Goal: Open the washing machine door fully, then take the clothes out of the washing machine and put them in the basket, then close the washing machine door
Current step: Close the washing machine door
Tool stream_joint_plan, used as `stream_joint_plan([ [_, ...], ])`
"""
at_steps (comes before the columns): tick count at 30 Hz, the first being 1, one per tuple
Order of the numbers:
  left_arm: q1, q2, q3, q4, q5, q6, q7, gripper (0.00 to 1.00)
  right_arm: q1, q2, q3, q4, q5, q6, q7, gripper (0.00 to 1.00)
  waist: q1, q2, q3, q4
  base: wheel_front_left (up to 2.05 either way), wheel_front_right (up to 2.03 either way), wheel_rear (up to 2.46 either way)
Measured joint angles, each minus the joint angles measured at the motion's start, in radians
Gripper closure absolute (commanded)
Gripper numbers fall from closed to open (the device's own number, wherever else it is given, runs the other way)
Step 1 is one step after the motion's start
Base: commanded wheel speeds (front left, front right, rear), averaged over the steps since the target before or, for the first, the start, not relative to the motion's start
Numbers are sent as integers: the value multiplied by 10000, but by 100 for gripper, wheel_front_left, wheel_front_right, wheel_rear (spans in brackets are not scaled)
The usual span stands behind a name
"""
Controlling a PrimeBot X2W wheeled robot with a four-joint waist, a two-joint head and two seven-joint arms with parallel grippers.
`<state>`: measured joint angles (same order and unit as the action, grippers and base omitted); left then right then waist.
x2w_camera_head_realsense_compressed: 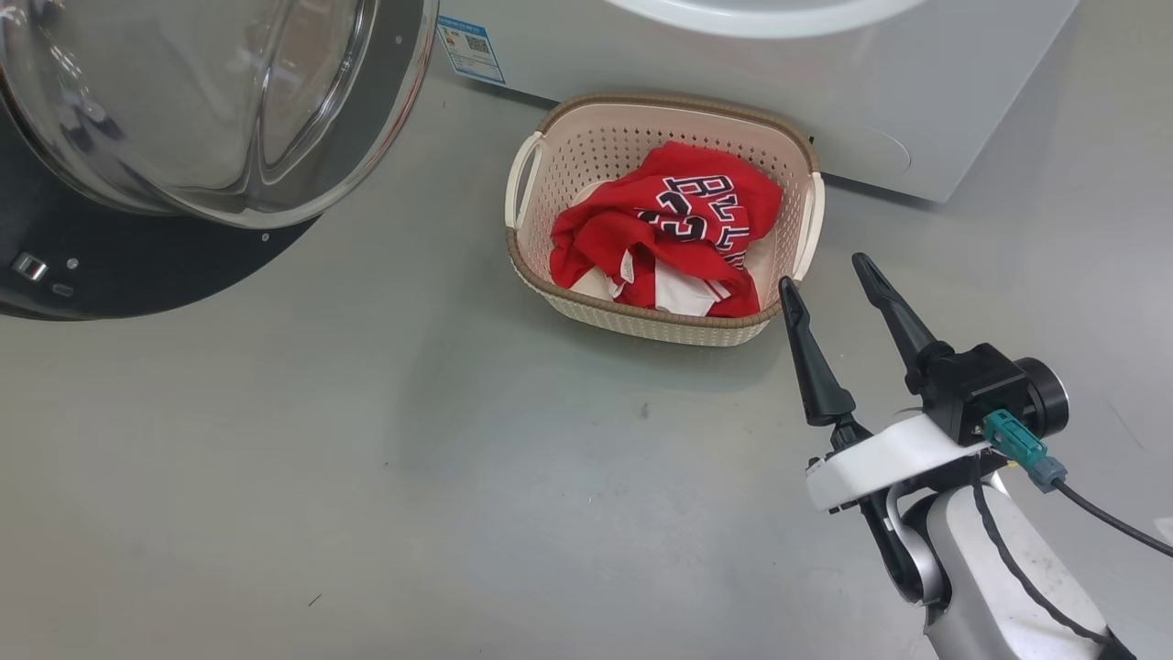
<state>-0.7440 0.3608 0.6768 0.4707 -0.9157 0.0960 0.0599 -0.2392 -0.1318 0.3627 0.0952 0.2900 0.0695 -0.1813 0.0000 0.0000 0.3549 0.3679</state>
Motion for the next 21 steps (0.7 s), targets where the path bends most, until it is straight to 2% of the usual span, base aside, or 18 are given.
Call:
stream_joint_plan([
  [6,-908,-161,943,1388,-1152,238,840,100,1,-8,35,33,-4,4,0,0,0,0,-16,-88,0,0,0],
  [11,-1382,-272,1141,2364,-1638,311,1751,100,0,0,67,33,-10,12,0,0,0,0,-27,-174,0,0,0],
  [21,-1851,-267,1285,3973,-1733,311,2859,100,0,31,96,61,-10,12,-2,0,0,0,-64,-337,0,0,0],
])
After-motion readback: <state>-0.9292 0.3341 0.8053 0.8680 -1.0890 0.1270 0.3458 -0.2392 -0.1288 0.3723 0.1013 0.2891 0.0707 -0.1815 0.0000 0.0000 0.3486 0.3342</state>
